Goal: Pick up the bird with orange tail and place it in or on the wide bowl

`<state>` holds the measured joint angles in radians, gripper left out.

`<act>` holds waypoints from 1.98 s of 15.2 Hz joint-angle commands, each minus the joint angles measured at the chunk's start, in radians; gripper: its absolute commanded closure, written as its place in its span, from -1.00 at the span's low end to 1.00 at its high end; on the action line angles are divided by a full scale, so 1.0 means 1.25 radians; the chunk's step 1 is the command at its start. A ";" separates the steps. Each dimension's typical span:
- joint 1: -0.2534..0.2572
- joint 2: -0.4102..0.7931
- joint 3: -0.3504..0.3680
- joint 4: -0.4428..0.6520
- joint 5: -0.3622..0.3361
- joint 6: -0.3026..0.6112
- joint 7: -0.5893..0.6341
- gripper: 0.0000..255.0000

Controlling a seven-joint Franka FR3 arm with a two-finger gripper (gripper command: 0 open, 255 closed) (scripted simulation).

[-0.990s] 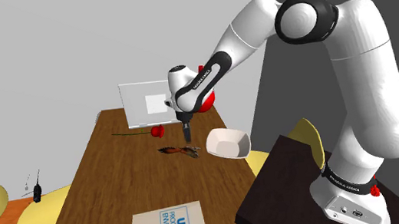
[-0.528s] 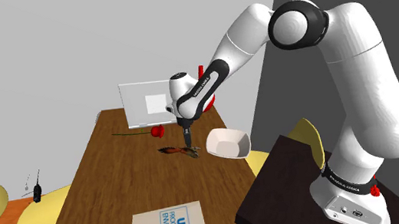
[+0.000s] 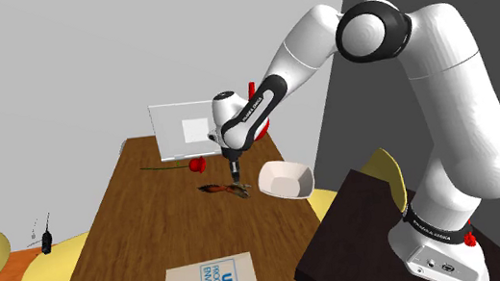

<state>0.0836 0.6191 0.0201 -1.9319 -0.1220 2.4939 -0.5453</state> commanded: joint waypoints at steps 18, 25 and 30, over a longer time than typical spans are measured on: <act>0.121 0.044 -0.062 -0.024 -0.016 0.158 0.244 -1.00; 0.120 0.060 -0.062 -0.017 -0.016 0.168 0.244 -1.00; 0.120 0.060 -0.062 -0.017 -0.016 0.168 0.244 1.00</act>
<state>0.2337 0.6938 -0.0579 -1.9528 -0.1426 2.7034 -0.2404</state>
